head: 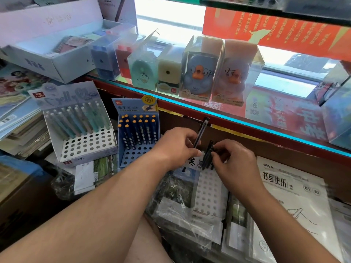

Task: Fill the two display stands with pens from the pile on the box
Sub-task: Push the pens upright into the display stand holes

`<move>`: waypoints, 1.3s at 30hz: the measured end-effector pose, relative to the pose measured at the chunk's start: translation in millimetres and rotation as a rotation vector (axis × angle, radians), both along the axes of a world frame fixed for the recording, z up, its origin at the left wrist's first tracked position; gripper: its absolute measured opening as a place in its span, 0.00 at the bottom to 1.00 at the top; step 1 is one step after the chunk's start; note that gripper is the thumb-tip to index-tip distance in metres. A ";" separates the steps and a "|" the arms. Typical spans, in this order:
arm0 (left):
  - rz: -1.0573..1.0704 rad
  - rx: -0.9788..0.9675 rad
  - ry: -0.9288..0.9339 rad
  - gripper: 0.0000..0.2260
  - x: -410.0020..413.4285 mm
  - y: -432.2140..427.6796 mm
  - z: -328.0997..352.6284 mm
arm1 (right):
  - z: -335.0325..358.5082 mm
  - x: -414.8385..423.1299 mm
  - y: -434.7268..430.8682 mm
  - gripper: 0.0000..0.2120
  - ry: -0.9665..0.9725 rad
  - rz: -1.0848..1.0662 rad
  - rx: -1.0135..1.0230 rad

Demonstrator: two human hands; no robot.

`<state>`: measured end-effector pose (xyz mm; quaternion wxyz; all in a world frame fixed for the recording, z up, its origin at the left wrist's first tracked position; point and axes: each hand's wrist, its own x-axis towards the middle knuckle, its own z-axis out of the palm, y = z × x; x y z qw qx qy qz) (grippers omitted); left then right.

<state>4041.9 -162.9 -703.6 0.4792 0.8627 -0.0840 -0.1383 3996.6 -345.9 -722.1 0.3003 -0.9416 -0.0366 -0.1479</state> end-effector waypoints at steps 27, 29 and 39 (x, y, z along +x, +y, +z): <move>-0.153 0.456 0.095 0.14 -12.0 -6.8 -14.1 | 22.9 -5.4 -28.0 0.09 -0.051 -0.038 0.430; -0.177 0.456 0.141 0.14 -13.1 -6.9 -16.2 | 14.3 -6.0 -28.7 0.10 -0.028 -0.041 0.354; -0.340 0.399 0.296 0.21 -14.3 -17.8 -15.5 | -6.0 -8.5 -26.2 0.11 -0.006 -0.010 0.215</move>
